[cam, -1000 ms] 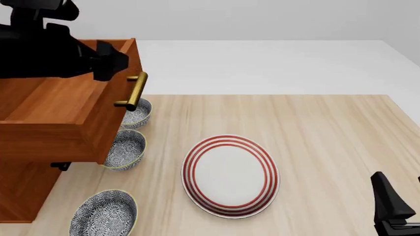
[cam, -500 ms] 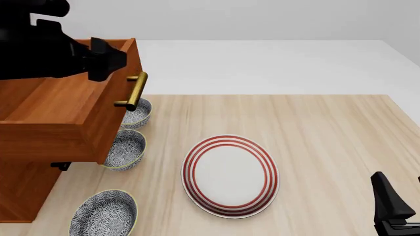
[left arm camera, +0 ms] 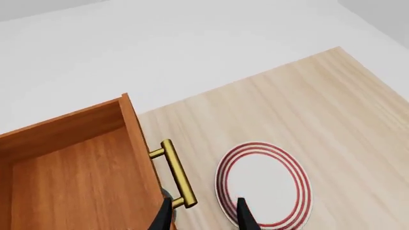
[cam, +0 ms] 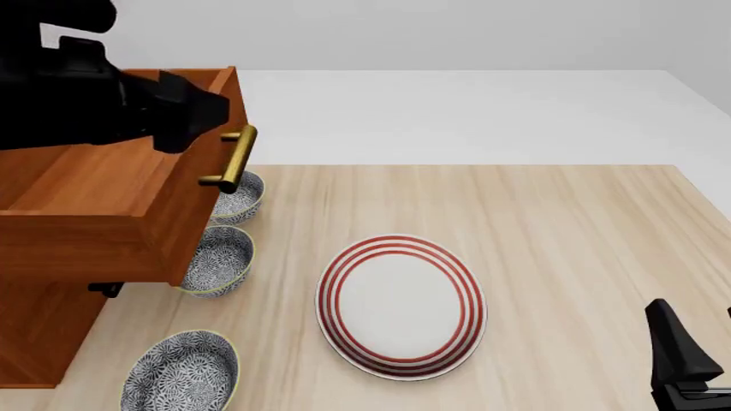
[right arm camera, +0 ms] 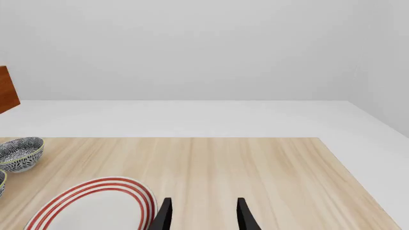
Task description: Open the top drawer of the cabinet.
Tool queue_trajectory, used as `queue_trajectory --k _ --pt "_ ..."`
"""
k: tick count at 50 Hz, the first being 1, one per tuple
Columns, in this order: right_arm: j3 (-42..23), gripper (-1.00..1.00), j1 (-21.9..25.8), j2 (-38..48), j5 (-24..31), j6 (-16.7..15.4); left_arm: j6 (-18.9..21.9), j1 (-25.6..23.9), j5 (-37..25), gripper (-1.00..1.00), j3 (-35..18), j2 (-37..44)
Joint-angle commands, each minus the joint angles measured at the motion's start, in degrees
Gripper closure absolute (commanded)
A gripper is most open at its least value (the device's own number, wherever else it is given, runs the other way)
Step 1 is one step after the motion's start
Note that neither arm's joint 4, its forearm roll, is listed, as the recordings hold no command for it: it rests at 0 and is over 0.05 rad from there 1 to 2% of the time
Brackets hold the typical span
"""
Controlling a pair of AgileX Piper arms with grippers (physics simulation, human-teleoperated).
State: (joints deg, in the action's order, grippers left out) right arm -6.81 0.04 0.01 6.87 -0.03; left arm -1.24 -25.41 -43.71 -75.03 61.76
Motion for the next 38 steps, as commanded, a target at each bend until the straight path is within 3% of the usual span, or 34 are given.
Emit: queue_trajectory --k 1,38 --pt "0.0 -1.0 0.0 0.0 0.0 0.0 -0.8 -2.8 -0.2 -1.0 1.0 -1.3" --pt "0.0 -1.0 0.0 0.0 0.0 0.0 -0.2 -6.3 -0.1 -1.0 2.9 -3.7"
